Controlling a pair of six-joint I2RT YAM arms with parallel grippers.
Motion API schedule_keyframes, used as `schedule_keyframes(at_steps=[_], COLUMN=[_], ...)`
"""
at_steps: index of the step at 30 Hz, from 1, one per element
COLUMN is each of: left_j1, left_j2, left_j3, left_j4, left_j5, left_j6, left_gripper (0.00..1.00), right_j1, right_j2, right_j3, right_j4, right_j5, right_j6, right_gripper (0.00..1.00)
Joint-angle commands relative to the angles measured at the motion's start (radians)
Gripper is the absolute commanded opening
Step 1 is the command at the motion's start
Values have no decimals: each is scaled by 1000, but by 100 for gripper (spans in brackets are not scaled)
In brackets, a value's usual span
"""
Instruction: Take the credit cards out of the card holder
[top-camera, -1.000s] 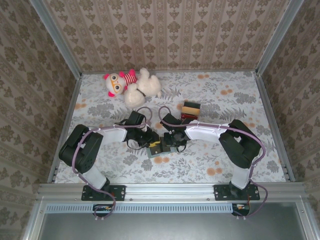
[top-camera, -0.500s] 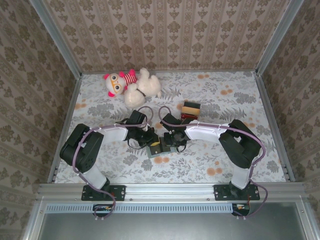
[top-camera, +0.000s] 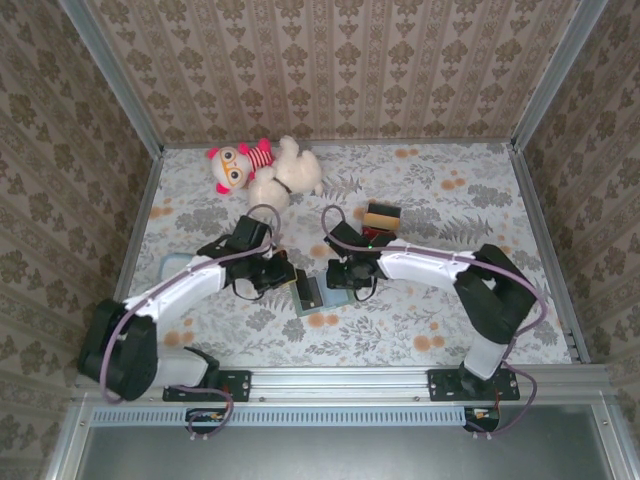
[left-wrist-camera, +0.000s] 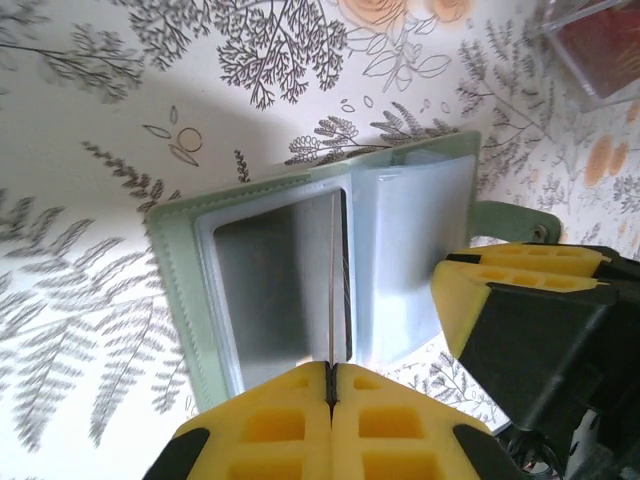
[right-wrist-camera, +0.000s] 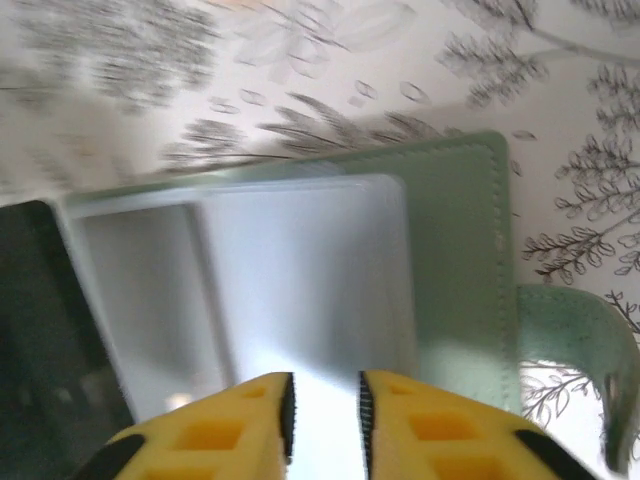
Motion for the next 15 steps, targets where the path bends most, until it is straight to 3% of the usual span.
schedule_keyframes(at_steps=[1, 8, 15], left_j1=[16, 45, 64], left_j2=[-99, -160, -114], left_j3=[7, 88, 175], left_j4=[-27, 74, 219], left_j5=[-8, 100, 247], left_j6=[6, -40, -135], left_gripper=[0, 0, 0], right_j1=[-30, -150, -274], right_j2=[-138, -288, -314], right_j3=[-30, -111, -137], right_j4=[101, 301, 533], right_j5=[-87, -327, -626], right_j6=[-15, -5, 65], right_gripper=[36, 67, 84])
